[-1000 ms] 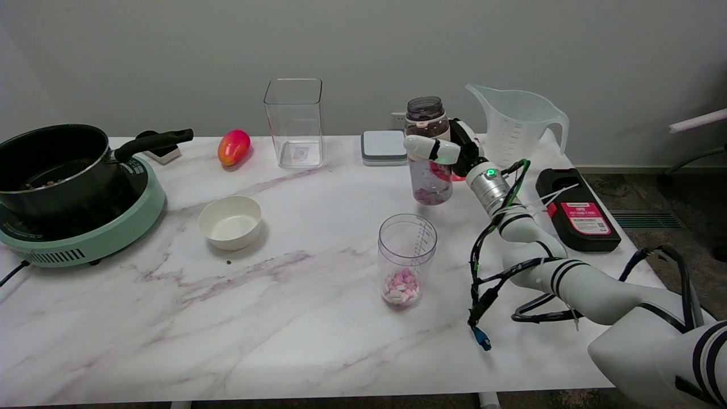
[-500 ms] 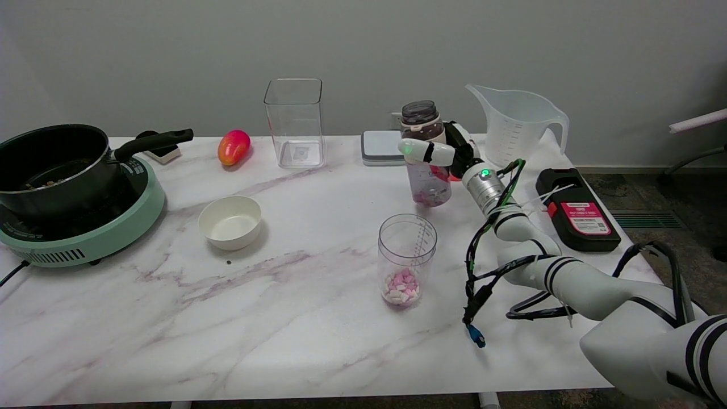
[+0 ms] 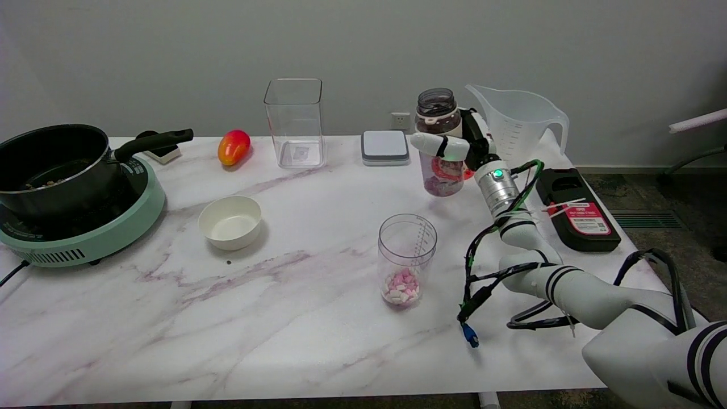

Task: Place the bottle onto the table.

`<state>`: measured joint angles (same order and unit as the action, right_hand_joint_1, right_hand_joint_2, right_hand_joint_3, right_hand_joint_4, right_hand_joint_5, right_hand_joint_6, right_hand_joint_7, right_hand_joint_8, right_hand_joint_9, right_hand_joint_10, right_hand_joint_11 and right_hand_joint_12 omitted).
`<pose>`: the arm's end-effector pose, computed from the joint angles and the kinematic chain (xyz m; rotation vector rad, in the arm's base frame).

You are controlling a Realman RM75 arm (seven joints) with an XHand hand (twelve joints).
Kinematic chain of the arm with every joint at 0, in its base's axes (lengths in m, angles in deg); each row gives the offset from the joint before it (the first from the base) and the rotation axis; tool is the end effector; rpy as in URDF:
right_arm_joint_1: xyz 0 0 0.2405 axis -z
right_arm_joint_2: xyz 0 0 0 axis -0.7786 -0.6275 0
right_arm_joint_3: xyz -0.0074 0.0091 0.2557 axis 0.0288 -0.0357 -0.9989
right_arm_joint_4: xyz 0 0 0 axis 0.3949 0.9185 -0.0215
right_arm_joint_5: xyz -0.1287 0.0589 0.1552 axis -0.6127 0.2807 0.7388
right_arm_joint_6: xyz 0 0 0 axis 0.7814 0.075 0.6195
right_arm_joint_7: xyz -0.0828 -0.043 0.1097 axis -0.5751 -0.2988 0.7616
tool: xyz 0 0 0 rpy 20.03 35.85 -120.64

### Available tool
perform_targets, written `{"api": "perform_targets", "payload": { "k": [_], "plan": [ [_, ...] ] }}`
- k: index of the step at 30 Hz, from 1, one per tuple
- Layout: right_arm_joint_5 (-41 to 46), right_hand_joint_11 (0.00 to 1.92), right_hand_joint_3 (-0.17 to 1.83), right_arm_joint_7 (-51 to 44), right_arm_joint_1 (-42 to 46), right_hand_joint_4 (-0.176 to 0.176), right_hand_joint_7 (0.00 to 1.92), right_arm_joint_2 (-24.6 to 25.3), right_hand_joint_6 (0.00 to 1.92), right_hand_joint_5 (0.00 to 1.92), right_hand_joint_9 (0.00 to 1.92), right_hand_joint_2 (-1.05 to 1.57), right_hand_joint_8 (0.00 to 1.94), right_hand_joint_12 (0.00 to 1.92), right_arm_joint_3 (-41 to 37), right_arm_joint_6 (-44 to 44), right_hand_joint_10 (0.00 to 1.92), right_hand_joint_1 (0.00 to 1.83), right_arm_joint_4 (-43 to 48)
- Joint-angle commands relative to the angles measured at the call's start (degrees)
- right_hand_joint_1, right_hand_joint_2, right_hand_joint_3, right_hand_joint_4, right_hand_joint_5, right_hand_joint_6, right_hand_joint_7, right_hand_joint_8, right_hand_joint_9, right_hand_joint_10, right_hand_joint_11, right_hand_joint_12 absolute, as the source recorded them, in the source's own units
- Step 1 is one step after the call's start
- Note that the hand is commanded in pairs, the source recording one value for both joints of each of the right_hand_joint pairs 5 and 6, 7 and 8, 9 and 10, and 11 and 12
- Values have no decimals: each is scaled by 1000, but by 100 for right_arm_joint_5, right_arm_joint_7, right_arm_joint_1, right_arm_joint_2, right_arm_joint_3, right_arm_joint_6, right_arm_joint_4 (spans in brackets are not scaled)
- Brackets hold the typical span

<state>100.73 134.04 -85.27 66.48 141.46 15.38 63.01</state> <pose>-0.2772 -0.4416 0.3922 1.3220 -0.8392 1.3544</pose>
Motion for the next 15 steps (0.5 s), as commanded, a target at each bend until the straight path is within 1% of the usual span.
{"api": "perform_targets", "payload": {
  "k": [1, 6, 10, 15],
  "plan": [
    [685, 1338, 296, 289, 309, 0, 1755, 14, 1852, 1852, 1492, 1440, 1755, 1338, 114, 558, 1492, 1189, -75],
    [685, 1323, 303, 349, 285, 0, 1738, 30, 1836, 1836, 1476, 1385, 1738, 1323, 152, 522, 1476, 1209, -244],
    [678, 1314, 318, 606, 313, 0, 1730, 22, 1838, 1838, 1460, 1346, 1730, 1314, 168, 449, 1460, 1228, -303],
    [702, 1302, 338, 606, 398, 0, 1720, 13, 1819, 1819, 1447, 1301, 1720, 1302, 169, 439, 1447, 1252, -310]
  ]
}}
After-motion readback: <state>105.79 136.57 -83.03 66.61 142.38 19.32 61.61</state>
